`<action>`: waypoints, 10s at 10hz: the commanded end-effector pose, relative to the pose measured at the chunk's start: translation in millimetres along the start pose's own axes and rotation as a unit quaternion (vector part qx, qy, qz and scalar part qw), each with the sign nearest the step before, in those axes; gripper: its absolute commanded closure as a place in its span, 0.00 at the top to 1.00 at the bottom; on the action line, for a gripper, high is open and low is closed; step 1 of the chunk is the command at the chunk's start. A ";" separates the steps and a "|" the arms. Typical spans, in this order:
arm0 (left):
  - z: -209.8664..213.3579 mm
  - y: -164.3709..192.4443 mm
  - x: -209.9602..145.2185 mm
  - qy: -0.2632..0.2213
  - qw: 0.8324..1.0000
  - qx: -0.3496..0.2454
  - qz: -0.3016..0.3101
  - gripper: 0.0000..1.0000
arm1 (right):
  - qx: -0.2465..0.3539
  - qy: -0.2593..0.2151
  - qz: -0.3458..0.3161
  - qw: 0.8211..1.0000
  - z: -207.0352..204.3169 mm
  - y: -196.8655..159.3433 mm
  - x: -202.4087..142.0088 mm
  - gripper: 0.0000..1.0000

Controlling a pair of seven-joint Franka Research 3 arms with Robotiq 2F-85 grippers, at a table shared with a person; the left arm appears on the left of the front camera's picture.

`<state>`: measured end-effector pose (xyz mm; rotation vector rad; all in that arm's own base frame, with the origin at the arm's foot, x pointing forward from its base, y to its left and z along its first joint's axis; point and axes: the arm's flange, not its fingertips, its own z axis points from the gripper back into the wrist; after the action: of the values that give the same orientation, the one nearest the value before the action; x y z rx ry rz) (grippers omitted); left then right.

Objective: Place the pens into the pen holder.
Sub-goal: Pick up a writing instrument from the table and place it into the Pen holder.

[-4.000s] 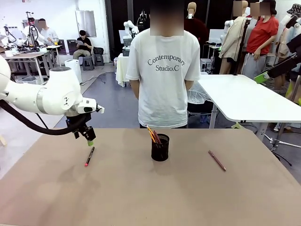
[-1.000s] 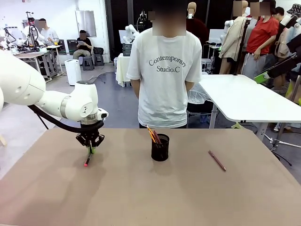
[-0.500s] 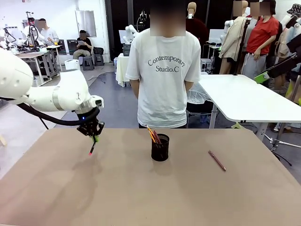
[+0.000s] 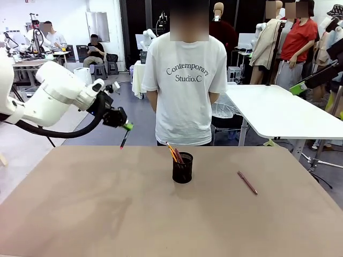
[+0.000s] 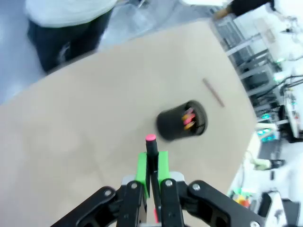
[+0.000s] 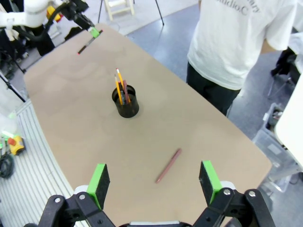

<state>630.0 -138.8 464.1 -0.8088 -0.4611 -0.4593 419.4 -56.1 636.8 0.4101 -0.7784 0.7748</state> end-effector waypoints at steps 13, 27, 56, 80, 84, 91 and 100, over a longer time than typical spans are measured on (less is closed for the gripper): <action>-39.7 -35.2 -35.7 -0.272 0.918 -0.195 -0.211 0.00 | 0.004 -0.010 0.002 1.000 0.4 0.4 2.0 1.00; -193.9 -41.7 -77.0 -0.300 0.844 -0.250 -0.367 0.00 | 0.004 -0.010 0.002 1.000 0.4 0.4 2.0 1.00; 24.8 -8.3 -5.4 -0.067 0.843 -0.212 -0.490 1.00 | 0.004 -0.010 0.002 1.000 0.4 0.4 2.0 1.00; 148.2 -76.7 -21.0 0.035 0.909 0.034 -0.414 1.00 | 0.000 0.000 0.000 1.000 -0.1 0.0 0.1 1.00; 148.2 -76.7 -21.0 0.035 0.909 0.034 -0.414 1.00 | -0.095 0.140 -0.088 0.982 -102.8 -0.4 43.3 1.00; 148.2 -76.7 -21.0 0.035 0.909 0.034 -0.414 1.00 | -0.197 0.261 -0.174 0.929 -225.0 -2.4 -14.4 1.00; 148.2 -76.7 -21.0 0.035 0.909 0.034 -0.414 1.00 | -0.145 0.346 -0.195 0.906 -256.7 8.3 -77.4 1.00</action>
<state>537.6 -69.1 584.8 -0.5002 -0.7403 -1.2385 496.8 65.9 408.6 0.0008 -0.1099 0.3704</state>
